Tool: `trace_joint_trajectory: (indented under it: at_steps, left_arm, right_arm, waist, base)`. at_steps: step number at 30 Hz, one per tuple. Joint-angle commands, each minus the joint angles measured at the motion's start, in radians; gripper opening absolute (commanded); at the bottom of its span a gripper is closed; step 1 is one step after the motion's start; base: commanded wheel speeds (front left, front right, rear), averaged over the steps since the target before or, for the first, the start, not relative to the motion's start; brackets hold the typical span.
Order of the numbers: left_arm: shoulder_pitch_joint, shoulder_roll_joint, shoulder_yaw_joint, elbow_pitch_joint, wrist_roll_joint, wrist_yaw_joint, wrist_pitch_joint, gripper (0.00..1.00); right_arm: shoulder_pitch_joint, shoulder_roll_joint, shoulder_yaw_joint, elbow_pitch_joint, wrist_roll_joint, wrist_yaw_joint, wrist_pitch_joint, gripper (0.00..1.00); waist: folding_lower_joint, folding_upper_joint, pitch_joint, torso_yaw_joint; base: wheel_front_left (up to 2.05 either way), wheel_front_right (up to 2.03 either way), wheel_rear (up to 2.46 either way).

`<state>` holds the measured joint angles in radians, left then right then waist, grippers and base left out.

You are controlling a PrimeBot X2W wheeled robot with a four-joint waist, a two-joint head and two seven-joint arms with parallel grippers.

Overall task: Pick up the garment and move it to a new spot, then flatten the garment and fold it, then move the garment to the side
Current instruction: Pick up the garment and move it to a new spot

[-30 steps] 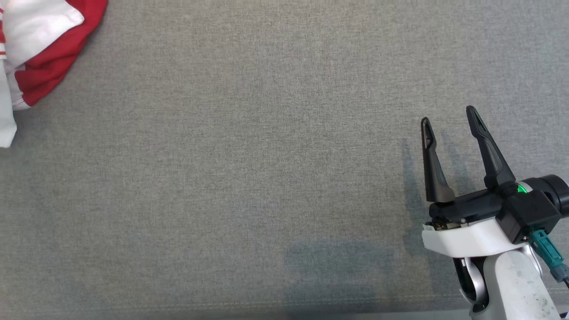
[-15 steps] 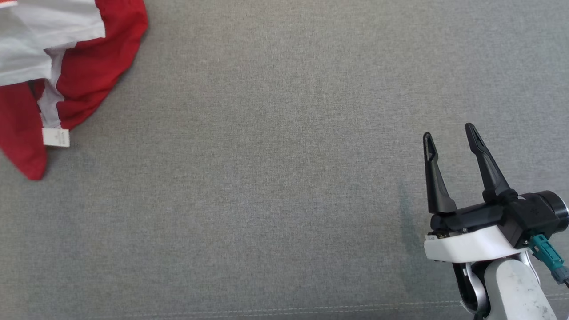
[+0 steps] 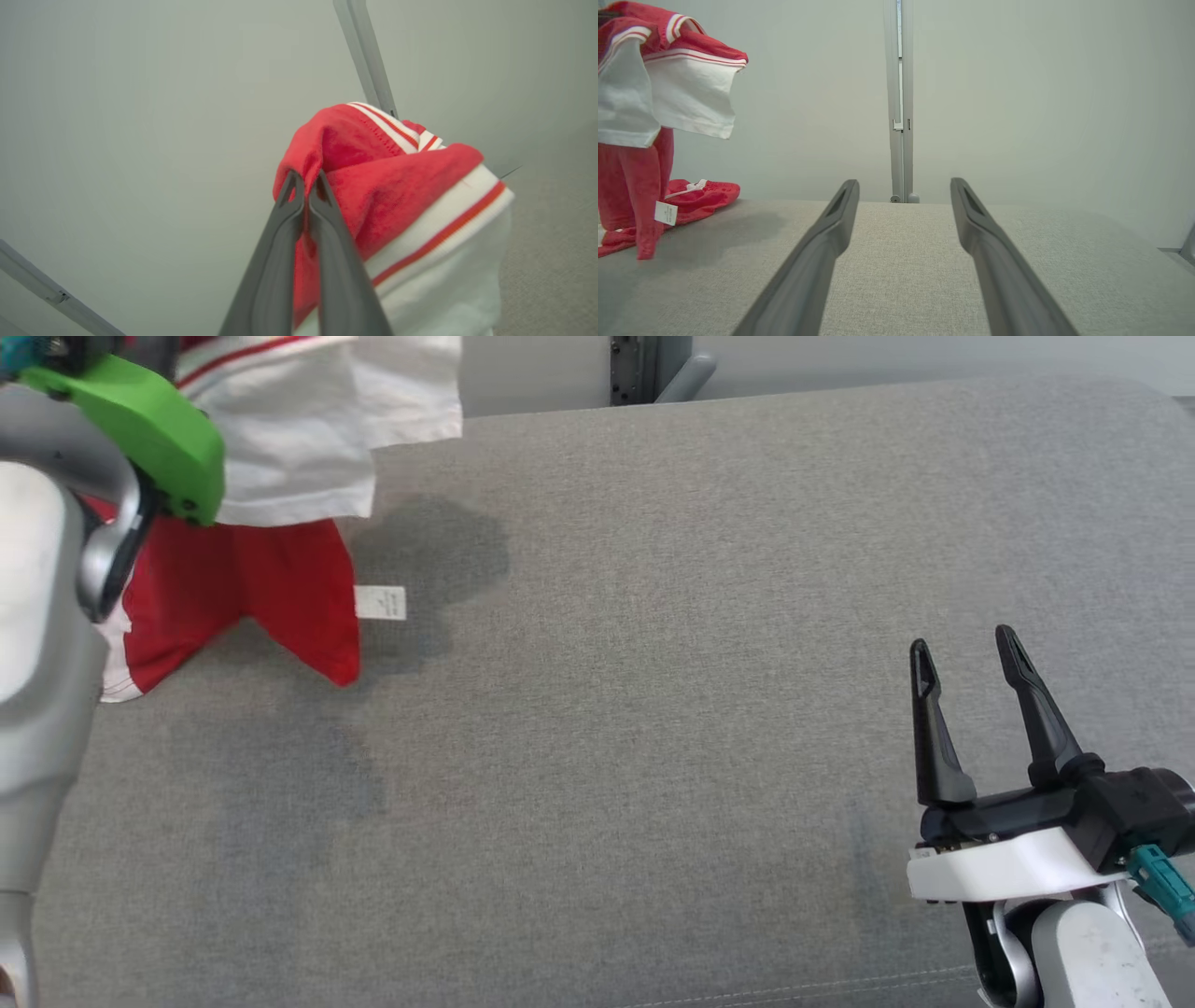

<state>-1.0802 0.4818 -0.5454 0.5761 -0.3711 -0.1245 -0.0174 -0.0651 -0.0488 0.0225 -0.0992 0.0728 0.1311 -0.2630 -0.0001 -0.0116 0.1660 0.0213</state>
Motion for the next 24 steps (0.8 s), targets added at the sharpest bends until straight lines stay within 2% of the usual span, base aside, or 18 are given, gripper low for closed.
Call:
trace_joint_trajectory:
  at_steps: [1,7,11,17,24]
  left_arm:
    - [0.033,-0.021,-0.010,-0.027,-0.015,-0.003,0.005,0.00]
    - [0.130,-0.105,-0.072,-0.087,-0.015,0.019,-0.006,0.00]
    - [0.192,-0.174,-0.120,-0.059,-0.005,0.039,-0.038,0.00]
    - [0.255,-0.298,-0.154,0.076,-0.033,0.056,-0.115,0.00]
    - [0.266,-0.368,-0.163,0.270,-0.043,0.070,-0.186,0.00]
  right_arm:
    - [0.015,-0.003,-0.003,0.002,0.011,-0.001,-0.004,1.00]
    - [0.023,-0.003,-0.005,0.005,0.022,-0.001,-0.004,1.00]
    - [0.022,-0.003,0.005,0.009,0.028,-0.001,-0.004,1.00]
    - [0.008,-0.003,0.023,0.011,0.038,-0.001,-0.004,1.00]
    - [-0.007,-0.003,0.044,0.012,0.053,-0.001,-0.004,1.00]
  waist:
    - [0.0001,0.0116,-0.033,-0.045]
    - [0.0001,0.0116,-0.041,-0.097]
    - [0.0001,0.0116,-0.042,-0.138]
    - [0.0001,0.0116,-0.025,-0.203]
    - [0.0001,0.0116,0.008,-0.273]
  base:
    - [0.00,0.00,0.00]
    - [0.00,0.00,0.00]
    - [0.00,0.00,0.00]
    - [0.00,0.00,0.00]
    - [0.00,0.00,0.00]
